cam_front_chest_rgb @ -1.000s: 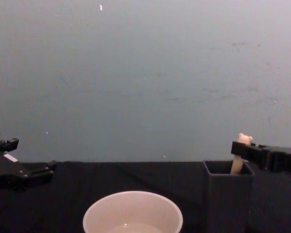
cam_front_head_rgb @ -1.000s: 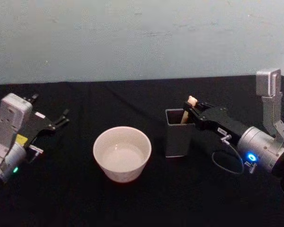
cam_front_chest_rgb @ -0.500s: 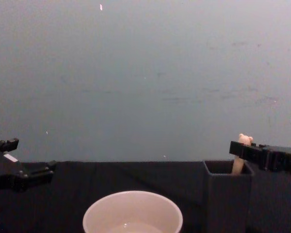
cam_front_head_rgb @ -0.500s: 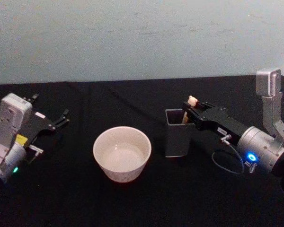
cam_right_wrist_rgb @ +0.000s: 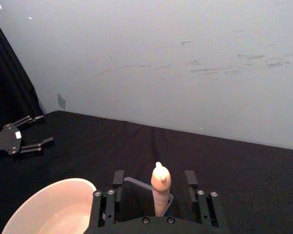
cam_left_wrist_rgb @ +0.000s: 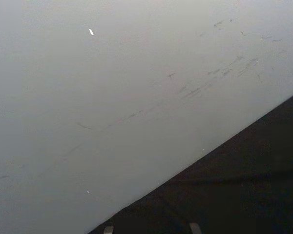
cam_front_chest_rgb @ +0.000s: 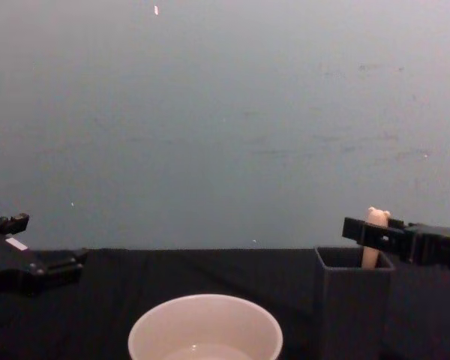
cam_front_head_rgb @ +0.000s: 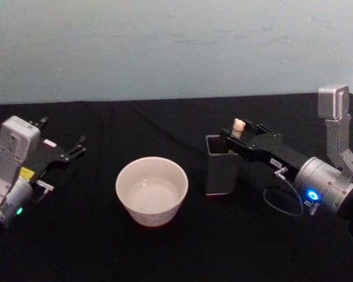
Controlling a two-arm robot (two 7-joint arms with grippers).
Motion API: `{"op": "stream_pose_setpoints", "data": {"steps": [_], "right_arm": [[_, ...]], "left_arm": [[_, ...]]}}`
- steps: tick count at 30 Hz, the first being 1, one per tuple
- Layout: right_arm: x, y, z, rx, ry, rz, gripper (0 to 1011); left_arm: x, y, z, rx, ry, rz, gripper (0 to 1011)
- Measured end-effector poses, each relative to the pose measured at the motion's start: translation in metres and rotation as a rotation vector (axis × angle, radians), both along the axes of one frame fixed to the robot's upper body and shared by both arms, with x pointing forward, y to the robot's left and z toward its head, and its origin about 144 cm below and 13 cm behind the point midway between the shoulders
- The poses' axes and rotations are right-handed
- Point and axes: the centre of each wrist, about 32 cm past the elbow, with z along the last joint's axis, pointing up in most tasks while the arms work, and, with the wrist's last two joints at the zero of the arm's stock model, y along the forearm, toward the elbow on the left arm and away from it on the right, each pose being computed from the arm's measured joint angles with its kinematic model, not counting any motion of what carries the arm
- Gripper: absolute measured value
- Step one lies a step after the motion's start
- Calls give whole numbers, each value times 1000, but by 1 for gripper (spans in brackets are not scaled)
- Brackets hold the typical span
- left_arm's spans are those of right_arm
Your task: Pick up the stirring spoon with one hand, stir inside the cup, then place it back in its original position.
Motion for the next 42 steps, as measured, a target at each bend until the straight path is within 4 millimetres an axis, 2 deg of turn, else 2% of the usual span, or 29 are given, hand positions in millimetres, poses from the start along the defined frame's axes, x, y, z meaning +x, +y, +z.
{"op": "stream_pose_setpoints", "data": {"steps": [10,22,35,38,42], "right_arm": [[0,0,0,0,0,0,1002],[0,0,0,-7,-5,-7,1002],[-7,14,14,-89,-274,-297,1002],[-8,16,14,-100,-291,-375,1003],[-8,20,2,-150,-257,-467,1003]], "left_arm": [[0,0,0,0,0,0,1001],[0,0,0,0,0,0,1001],[0,0,0,0,0,0,1002],[0,0,0,0,0,0,1001],[0,0,0,0,0,0,1001]]}}
